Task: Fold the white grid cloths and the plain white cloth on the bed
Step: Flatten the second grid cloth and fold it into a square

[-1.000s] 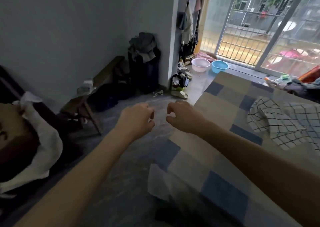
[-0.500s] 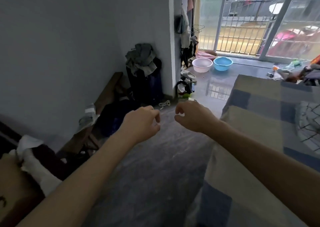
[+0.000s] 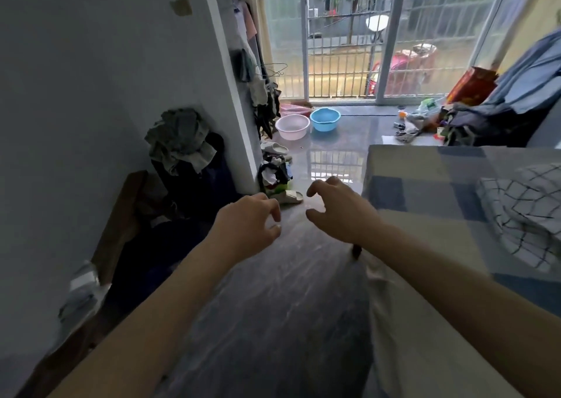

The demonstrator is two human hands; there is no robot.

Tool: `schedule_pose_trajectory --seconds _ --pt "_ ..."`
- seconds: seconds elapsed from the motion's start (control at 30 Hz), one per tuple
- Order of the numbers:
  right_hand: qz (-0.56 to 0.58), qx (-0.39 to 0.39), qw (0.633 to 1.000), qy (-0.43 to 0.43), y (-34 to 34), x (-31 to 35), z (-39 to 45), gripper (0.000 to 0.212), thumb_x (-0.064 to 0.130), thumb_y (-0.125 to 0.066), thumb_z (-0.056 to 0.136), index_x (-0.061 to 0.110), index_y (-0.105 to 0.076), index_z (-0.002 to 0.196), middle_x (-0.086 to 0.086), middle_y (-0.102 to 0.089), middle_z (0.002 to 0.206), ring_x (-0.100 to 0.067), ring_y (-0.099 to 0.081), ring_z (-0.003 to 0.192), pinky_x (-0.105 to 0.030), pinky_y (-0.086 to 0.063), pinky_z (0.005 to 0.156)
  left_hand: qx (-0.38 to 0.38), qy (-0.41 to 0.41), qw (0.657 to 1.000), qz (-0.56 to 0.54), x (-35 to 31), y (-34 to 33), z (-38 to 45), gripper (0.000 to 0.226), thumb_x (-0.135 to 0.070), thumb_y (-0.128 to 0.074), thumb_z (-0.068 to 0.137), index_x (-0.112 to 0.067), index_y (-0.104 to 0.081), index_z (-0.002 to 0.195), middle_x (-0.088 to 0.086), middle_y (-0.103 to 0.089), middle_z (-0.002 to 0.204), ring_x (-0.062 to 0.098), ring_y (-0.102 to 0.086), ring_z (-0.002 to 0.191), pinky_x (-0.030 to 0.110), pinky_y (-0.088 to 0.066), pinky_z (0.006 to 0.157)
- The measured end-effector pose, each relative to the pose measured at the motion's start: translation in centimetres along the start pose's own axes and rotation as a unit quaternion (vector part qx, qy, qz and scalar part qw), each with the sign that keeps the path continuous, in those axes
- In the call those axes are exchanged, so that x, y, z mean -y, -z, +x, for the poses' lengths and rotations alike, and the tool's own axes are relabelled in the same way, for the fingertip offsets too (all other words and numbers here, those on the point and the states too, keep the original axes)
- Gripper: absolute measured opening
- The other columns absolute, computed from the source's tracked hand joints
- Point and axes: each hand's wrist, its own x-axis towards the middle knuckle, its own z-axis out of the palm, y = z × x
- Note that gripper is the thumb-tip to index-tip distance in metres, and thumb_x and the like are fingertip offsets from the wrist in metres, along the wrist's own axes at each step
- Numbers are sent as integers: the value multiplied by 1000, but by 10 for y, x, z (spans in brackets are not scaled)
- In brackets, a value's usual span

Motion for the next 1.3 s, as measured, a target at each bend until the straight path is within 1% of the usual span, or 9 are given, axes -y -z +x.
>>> schedule_pose_trajectory --seconds 0.13,0.33,0.43,0.57,0.77,0.9,0.97,1.1,1.3 --pt "11 -27 998 -52 -4 -9 29 42 41 -58 89 24 -49 127 -5 -45 133 -23 -56 106 -34 -45 81 -4 -45 999 1 15 -12 51 14 -42 -60 85 -32 -62 96 -14 -55 99 11 -55 99 31 -44 78" --pt "-13 -49 989 -140 3 -30 87 40 40 -56 89 24 -50 125 -4 -44 135 -23 -56 107 -37 -45 81 1 -131 991 -12 45 -20 153 15 -44 -62 84 -32 -60 92 -13 -53 95 14 -54 98 32 -44 75" --pt "-13 -71 977 -201 11 -44 114 38 38 -56 88 24 -52 123 -3 -47 130 -22 -56 101 -36 -48 80 17 -188 982 -10 54 -22 206 21 -47 -62 83 -33 -59 98 -11 -57 106 16 -52 105 39 -48 83" --pt "-20 -84 954 -286 14 -67 120 37 37 -57 89 19 -54 122 -5 -52 125 -20 -54 99 -37 -48 89 60 -286 956 14 43 -40 264 24 -41 -60 86 -31 -60 108 -8 -57 122 18 -50 111 39 -43 90" --pt "33 -143 872 -468 23 -118 69 34 34 -57 89 16 -57 118 -4 -57 118 -22 -55 104 -39 -49 90 134 -457 879 6 -15 -101 299 22 -40 -54 91 -32 -57 112 -10 -53 122 13 -48 111 30 -37 91" --pt "53 -180 808 -559 20 -144 24 32 32 -57 90 15 -57 117 -5 -58 117 -22 -56 105 -37 -48 91 181 -527 830 27 -74 -132 320 21 -38 -47 86 -30 -60 101 -9 -55 111 19 -51 110 34 -40 85" --pt "64 -187 779 -596 17 -158 5 33 31 -58 90 15 -57 119 -5 -58 118 -21 -56 106 -33 -47 88 207 -553 807 33 -106 -141 328 21 -37 -53 85 -31 -59 105 -9 -53 116 20 -48 113 37 -39 88" --pt "84 -214 735 -638 17 -201 -22 33 31 -58 89 14 -58 117 -6 -61 115 -20 -59 99 -37 -51 85 234 -611 755 49 -172 -160 344 26 -39 -56 89 -30 -55 114 -8 -50 126 18 -44 118 36 -36 94" --pt "86 -248 709 -655 34 -287 -21 22 26 -55 89 14 -57 107 -3 -58 95 -20 -59 77 -37 -52 65 274 -620 731 80 -254 -184 383 34 -35 -55 90 -27 -51 123 -5 -47 130 19 -42 121 36 -36 97"
